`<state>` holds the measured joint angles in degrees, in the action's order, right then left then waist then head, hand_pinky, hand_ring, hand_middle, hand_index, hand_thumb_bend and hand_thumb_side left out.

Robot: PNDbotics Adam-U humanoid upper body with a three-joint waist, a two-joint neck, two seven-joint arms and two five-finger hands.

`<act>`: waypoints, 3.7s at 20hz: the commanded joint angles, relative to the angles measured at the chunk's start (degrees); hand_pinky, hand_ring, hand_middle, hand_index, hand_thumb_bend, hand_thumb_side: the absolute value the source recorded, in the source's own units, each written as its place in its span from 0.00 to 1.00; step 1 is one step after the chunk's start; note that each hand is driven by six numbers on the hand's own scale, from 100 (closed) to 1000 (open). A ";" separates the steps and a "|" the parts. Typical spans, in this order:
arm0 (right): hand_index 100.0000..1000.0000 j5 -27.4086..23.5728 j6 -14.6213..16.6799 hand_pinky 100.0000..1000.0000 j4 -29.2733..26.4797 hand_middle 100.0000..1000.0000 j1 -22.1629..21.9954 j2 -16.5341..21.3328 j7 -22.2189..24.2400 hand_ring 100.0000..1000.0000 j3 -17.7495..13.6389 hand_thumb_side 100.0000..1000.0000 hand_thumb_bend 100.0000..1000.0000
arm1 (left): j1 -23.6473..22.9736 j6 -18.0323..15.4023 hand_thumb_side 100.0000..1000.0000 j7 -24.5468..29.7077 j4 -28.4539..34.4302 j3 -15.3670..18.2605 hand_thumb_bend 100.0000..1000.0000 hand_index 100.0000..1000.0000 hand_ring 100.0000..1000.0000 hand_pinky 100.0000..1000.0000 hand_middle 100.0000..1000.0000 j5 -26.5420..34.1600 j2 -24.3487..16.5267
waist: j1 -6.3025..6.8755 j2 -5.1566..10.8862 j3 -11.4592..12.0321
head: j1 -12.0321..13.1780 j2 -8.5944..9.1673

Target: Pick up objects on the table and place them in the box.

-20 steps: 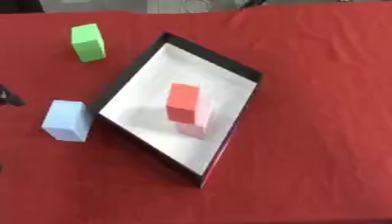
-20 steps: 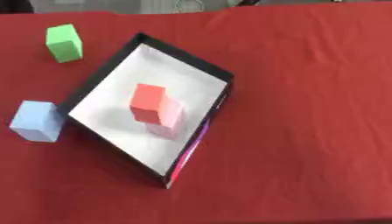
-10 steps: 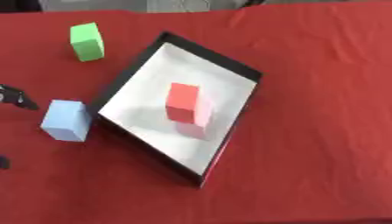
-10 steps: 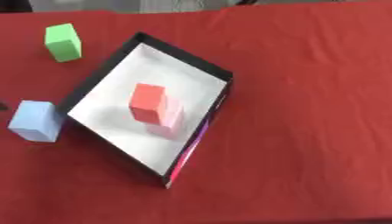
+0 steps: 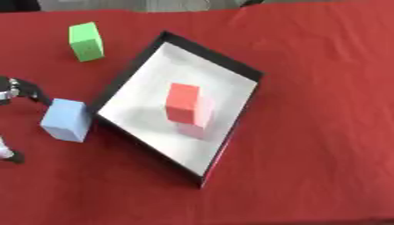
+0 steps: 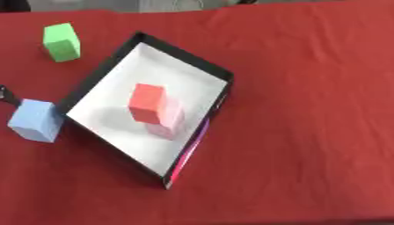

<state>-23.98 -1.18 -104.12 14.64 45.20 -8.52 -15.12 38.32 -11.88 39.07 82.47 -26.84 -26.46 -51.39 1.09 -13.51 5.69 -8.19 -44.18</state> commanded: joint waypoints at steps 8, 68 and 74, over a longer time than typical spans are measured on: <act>0.85 -0.15 -0.29 0.95 0.02 0.69 0.22 1.16 -0.05 0.73 -0.67 0.47 0.00 | -1.51 10.43 0.14 1.30 15.45 5.65 0.85 0.85 0.83 0.86 0.76 -4.74 -6.58 | 0.80 -0.36 -0.18 | 0.26 0.06; 0.84 -0.89 -0.58 0.95 -0.10 0.69 1.22 1.33 1.76 0.73 0.24 0.46 0.00 | 20.57 7.38 0.00 -7.67 11.46 9.93 0.06 0.55 0.50 0.64 0.40 8.03 9.60 | 1.15 1.41 0.47 | -2.93 0.06; 0.84 -1.15 -0.57 0.95 -0.25 0.69 1.80 1.42 1.72 0.73 0.57 0.45 0.00 | 26.70 6.53 0.00 -5.63 6.60 8.00 0.03 0.56 0.52 0.67 0.41 8.13 18.32 | 0.89 1.91 -0.03 | -3.12 0.06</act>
<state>-24.87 -1.81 -103.32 15.66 44.15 -6.81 -14.17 63.66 -5.18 32.95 89.60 -18.95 -18.48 -33.74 1.97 -13.90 5.68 -11.23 -44.19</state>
